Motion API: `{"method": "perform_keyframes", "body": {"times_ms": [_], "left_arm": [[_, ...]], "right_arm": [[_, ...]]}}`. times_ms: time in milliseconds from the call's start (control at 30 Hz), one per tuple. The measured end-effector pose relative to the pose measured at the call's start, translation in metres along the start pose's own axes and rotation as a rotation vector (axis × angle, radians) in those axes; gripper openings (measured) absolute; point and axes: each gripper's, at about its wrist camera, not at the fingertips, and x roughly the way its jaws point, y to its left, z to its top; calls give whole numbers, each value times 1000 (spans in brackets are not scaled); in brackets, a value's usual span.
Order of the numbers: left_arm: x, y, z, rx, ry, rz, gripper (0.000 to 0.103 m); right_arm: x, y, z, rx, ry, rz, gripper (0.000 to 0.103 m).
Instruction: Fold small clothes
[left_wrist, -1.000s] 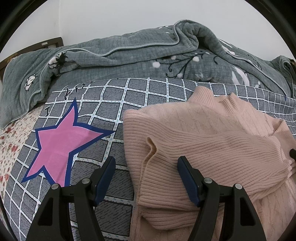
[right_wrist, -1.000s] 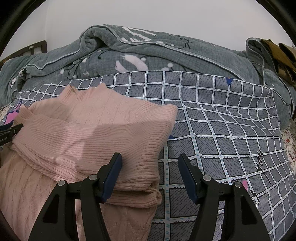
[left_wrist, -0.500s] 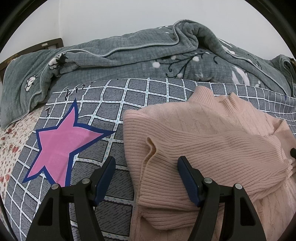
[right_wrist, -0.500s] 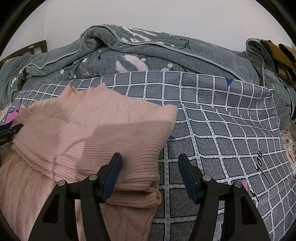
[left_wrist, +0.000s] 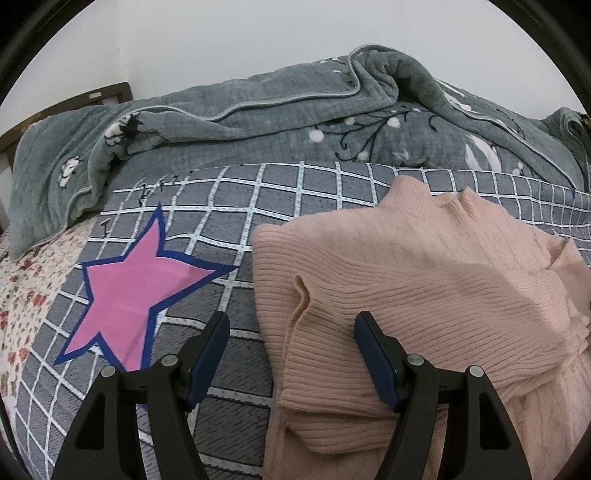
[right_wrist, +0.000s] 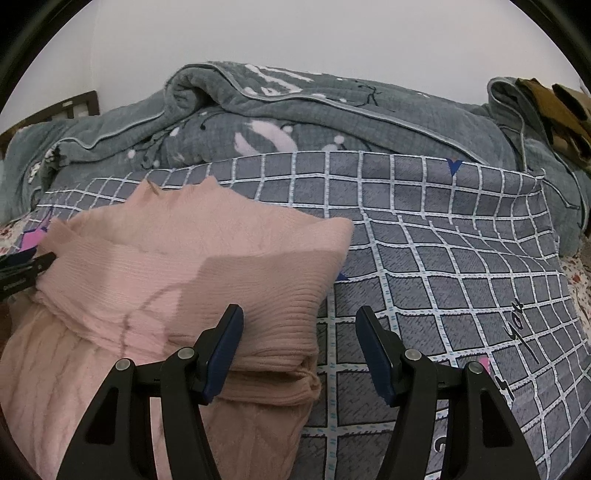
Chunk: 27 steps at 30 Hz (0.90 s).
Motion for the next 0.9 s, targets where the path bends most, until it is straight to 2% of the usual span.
{"method": "perform_keyframes", "body": {"times_ms": [133, 267, 333, 400, 533, 733, 833, 900], "left_arm": [[-6, 6, -1, -8, 21, -15, 70], [-35, 11, -14, 8, -10, 25, 70], [-50, 13, -22, 8, 3, 31, 70], [-69, 17, -31, 1, 12, 8, 70], [-108, 21, -46, -14, -22, -10, 70], [-158, 30, -66, -75, -17, -96, 70], [-180, 31, -73, -83, -38, -113, 70], [-193, 29, -77, -76, -53, -112, 70]], "right_arm": [[-16, 4, -3, -35, -22, 30, 62], [-45, 4, -13, -18, -26, 36, 64], [-61, 2, -23, 3, -25, 43, 65], [-79, 0, -37, 25, -30, 49, 65], [-109, -2, -59, 52, -29, 43, 65], [-157, -6, -84, 95, -48, -1, 65], [-172, -11, -91, 124, -26, -22, 65], [-183, -14, -97, 147, -16, 3, 65]]}}
